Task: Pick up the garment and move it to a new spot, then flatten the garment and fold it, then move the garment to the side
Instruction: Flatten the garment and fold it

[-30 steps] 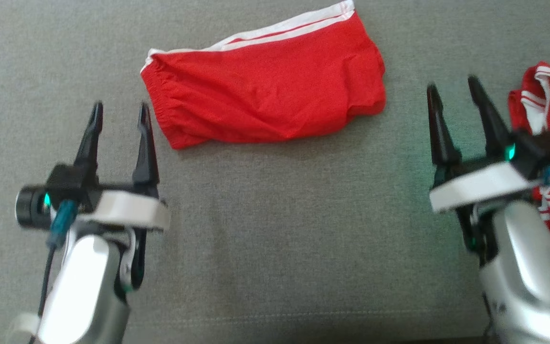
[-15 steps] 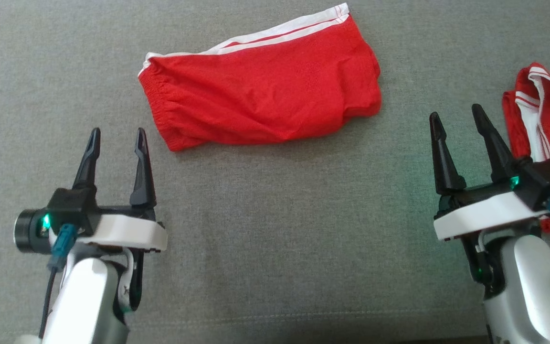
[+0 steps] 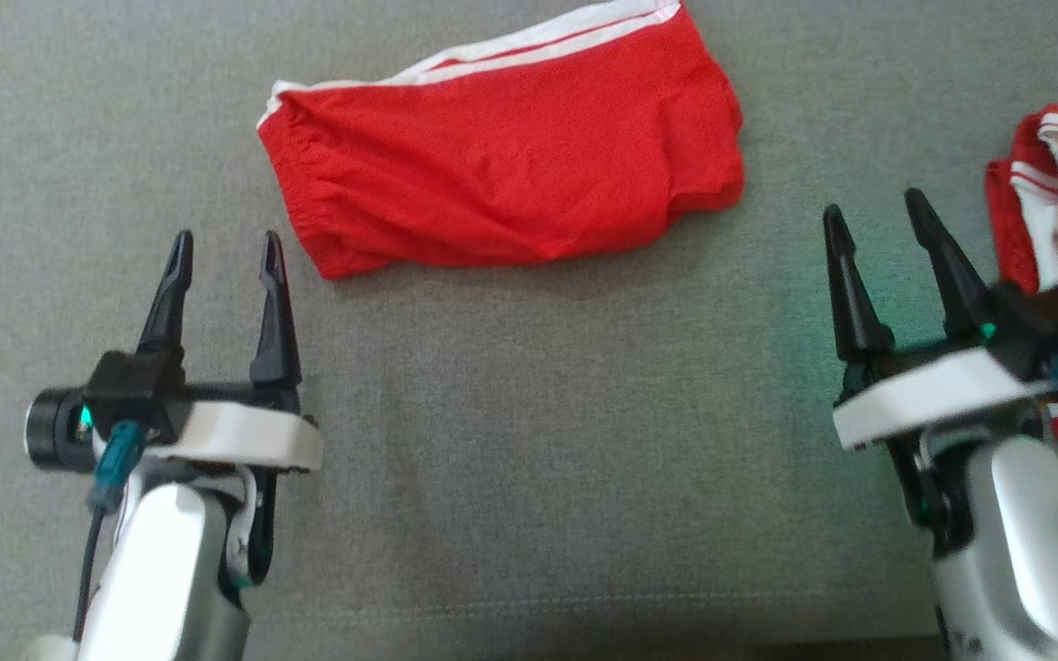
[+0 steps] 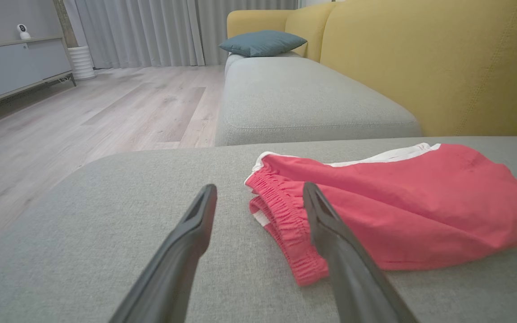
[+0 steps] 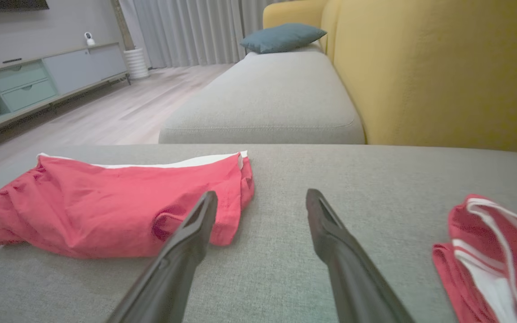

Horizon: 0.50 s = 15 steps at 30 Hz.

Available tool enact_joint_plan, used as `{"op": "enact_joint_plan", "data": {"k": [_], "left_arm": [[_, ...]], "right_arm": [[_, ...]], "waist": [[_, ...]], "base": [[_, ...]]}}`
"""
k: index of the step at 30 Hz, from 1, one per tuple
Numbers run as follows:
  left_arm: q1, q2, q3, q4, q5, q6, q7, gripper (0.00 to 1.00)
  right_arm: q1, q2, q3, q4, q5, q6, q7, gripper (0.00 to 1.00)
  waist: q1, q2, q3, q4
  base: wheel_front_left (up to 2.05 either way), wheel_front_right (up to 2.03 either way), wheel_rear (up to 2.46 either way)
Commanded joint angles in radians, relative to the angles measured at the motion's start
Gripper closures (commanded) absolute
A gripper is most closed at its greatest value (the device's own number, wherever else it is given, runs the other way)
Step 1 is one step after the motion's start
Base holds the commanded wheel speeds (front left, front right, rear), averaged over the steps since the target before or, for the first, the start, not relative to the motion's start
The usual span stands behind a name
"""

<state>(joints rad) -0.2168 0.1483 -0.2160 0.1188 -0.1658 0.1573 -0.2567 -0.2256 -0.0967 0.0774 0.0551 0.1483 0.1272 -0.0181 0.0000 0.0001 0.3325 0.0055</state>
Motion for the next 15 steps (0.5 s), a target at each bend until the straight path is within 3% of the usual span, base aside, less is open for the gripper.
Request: {"op": "enact_joint_plan", "data": {"k": [1,8,15], "left_arm": [[-0.057,0.007,0.037,-0.042,0.017,-0.004,-0.005,0.00],[-0.128,-0.024,0.022,-0.045,0.036,-0.029,-0.005,0.00],[-0.160,-0.048,0.025,-0.038,0.043,-0.042,-0.005,0.00]], "right_arm": [[-0.073,-0.007,0.027,-0.011,0.002,0.003,0.025,0.00],[-0.269,-0.055,0.076,0.138,0.025,0.003,0.129,0.00],[-0.402,-0.059,0.101,0.292,0.031,0.003,0.271,0.00]], "waist": [[0.0000,-0.0001,0.026,0.007],[0.0000,-0.0001,0.107,0.056],[0.0000,-0.0001,0.145,0.092]], "base": [[0.00,0.00,0.00],[0.00,0.00,0.00],[0.00,0.00,0.00]]}}
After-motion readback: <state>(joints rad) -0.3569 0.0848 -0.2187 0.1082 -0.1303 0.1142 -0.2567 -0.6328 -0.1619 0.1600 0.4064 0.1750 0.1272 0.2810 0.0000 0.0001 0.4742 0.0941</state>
